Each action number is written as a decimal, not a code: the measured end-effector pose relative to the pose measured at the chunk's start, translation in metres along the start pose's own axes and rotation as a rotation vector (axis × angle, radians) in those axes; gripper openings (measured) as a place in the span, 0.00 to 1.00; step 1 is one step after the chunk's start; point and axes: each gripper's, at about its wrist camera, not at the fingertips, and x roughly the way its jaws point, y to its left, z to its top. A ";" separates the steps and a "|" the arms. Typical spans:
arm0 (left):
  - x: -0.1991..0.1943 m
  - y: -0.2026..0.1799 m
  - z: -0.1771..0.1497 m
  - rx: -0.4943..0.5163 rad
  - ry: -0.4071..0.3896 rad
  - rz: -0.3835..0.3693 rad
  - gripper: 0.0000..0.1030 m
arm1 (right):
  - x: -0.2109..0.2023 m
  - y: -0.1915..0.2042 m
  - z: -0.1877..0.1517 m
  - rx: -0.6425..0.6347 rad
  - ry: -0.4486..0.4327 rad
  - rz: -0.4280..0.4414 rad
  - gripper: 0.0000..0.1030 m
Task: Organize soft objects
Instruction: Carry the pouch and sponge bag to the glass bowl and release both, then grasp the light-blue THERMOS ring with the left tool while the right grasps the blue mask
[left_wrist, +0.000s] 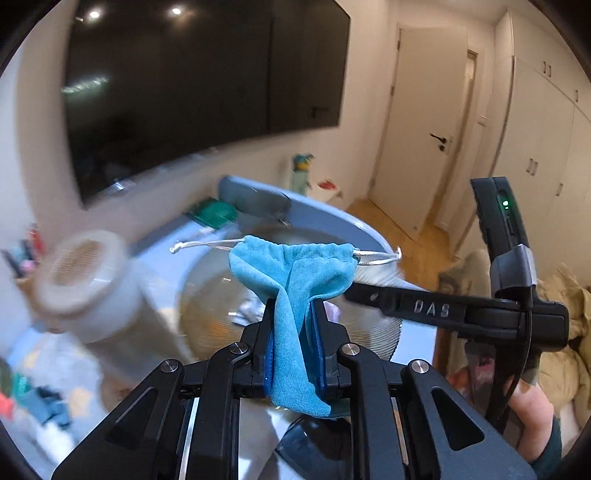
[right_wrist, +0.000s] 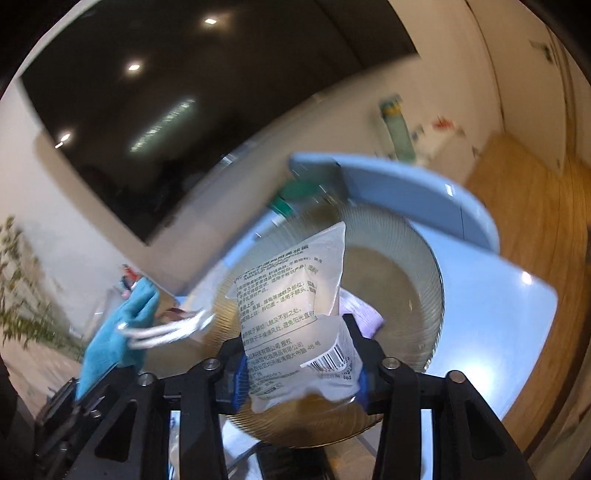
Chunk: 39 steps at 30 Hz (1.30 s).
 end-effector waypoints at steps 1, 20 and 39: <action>0.009 -0.001 -0.001 0.016 0.022 -0.002 0.29 | 0.006 -0.005 0.000 0.019 0.026 -0.022 0.57; -0.107 0.017 -0.037 -0.060 -0.059 -0.035 0.40 | -0.052 0.021 -0.045 -0.023 -0.025 0.046 0.80; -0.340 0.211 -0.205 -0.434 -0.210 0.638 0.88 | 0.007 0.260 -0.198 -0.500 0.128 0.338 0.89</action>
